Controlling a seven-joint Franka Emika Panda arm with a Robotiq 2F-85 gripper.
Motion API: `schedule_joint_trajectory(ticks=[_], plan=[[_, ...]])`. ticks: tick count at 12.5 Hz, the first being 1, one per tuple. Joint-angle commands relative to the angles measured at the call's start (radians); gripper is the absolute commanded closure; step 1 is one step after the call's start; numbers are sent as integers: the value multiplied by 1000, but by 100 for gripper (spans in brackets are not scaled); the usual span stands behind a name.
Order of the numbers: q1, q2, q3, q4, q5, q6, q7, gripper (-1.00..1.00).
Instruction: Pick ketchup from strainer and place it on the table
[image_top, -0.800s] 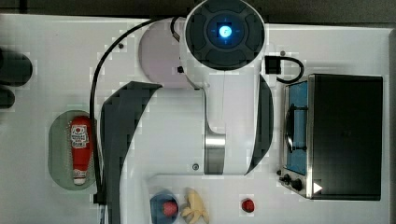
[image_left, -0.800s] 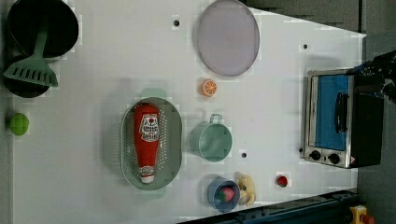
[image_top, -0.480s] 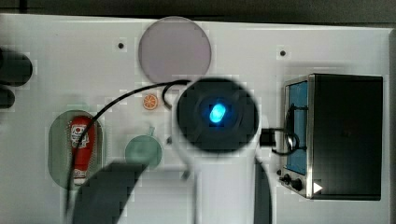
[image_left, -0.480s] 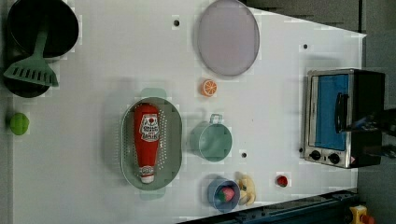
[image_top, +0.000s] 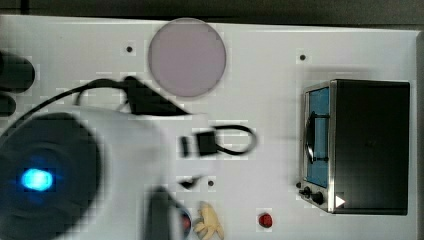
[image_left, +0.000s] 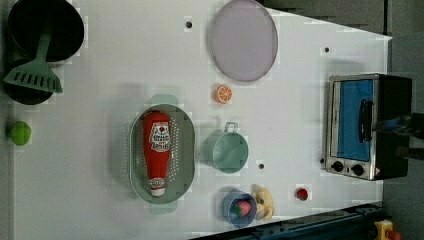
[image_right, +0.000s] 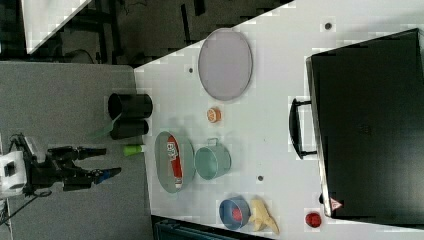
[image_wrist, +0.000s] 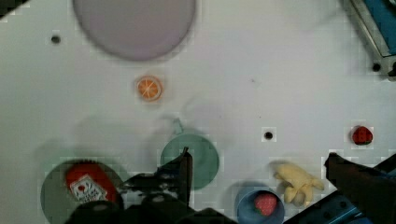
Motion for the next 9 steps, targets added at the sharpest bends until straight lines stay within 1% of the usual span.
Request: schedule_joint_trajectory(ticks=[1, 5, 9], plan=[[9, 61, 103, -32, 5, 33, 67, -100], [15, 124, 261, -54, 5, 146, 70, -100], [18, 215, 398, -108, 4, 280, 70, -100]])
